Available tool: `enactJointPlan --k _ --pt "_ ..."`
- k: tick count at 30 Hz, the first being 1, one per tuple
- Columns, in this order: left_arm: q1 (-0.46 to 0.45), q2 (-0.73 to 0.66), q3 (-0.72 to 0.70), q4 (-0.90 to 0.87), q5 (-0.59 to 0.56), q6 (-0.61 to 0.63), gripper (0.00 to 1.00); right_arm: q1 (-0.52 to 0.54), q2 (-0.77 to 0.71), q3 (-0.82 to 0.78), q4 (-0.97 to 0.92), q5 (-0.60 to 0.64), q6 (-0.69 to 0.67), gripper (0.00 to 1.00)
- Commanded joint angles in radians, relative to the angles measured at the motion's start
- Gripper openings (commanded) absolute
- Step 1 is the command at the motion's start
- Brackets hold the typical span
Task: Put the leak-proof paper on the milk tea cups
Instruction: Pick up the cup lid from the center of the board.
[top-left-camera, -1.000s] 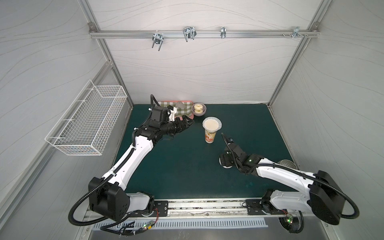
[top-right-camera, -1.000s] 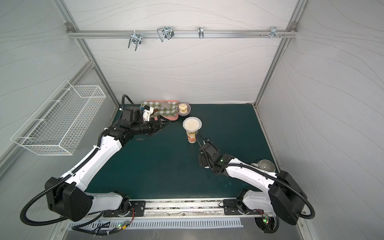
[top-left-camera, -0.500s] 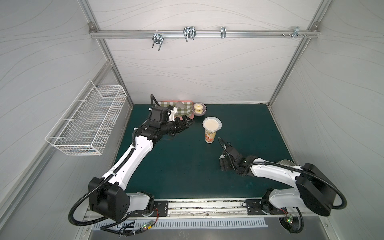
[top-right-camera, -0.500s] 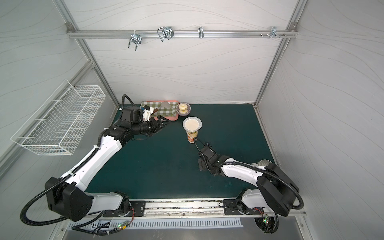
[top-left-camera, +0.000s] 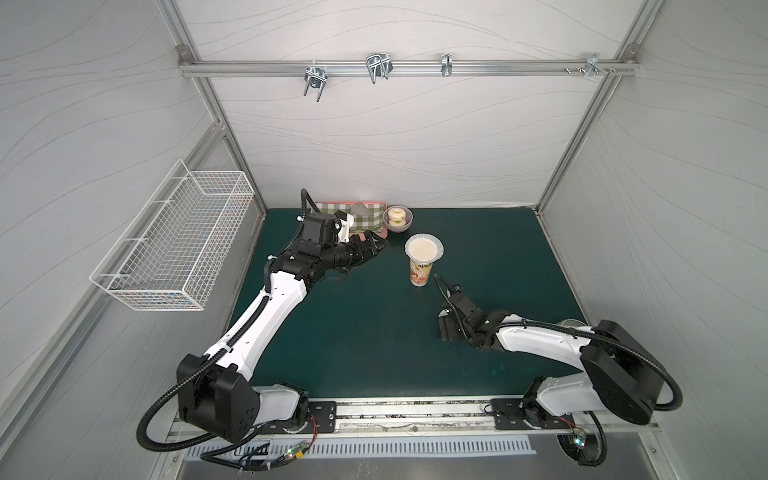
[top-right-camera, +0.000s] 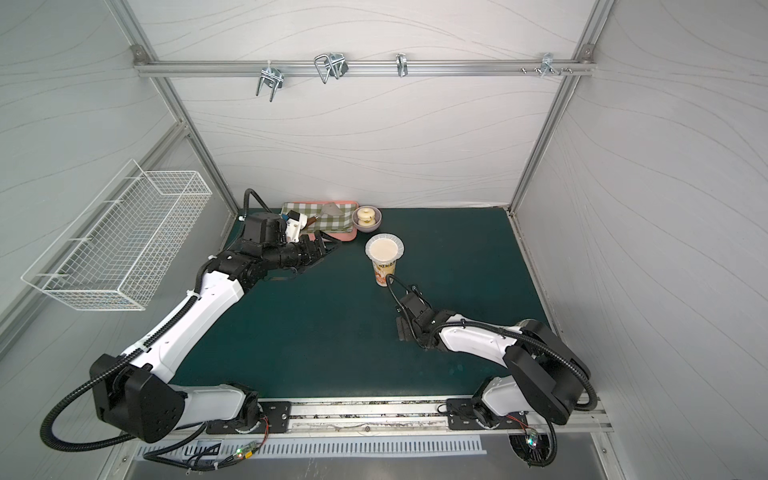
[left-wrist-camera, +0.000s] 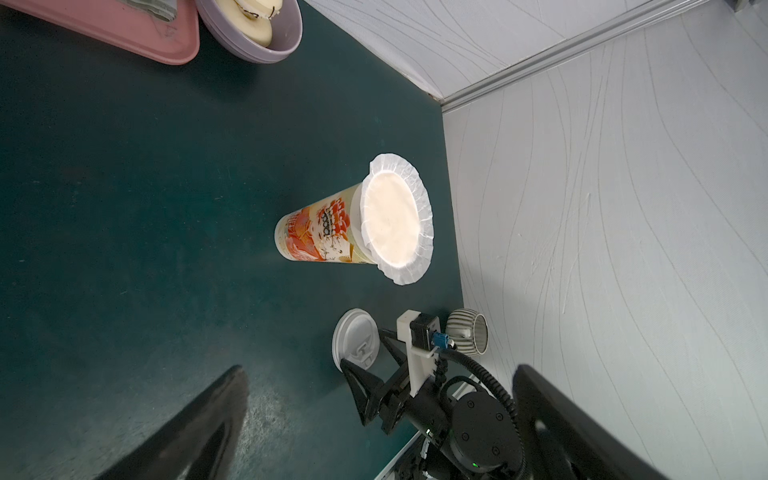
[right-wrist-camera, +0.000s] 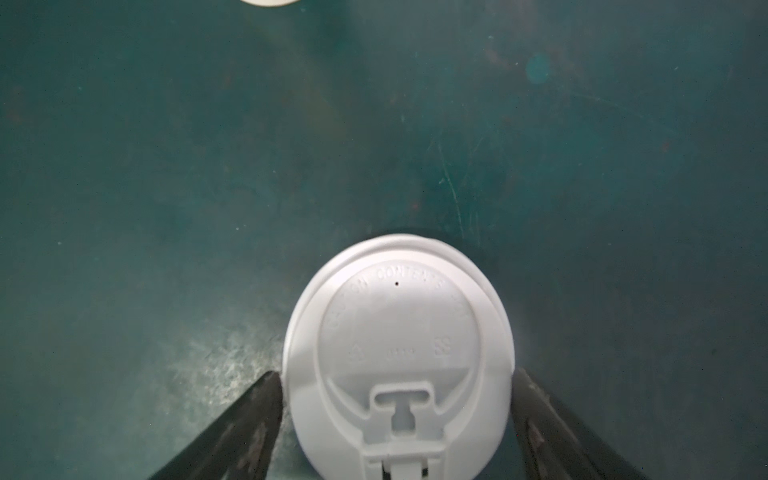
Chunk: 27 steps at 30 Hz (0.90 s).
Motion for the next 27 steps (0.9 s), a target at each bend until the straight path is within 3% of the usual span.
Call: enactJointPlan --k 1,18,27 --pt "0.0 -0.014 0.023 0.0 0.002 0.013 1.0 -0.012 0.012 -0.003 0.016 -0.009 0.001 0.87" --pt "0.0 -0.014 0.024 0.001 0.001 0.014 1.0 -0.012 0.021 -0.001 0.009 -0.008 -0.007 0.76" --pt "0.001 -0.014 0.031 0.002 0.002 0.014 1.0 -0.012 -0.098 0.04 -0.081 0.013 -0.02 0.78"
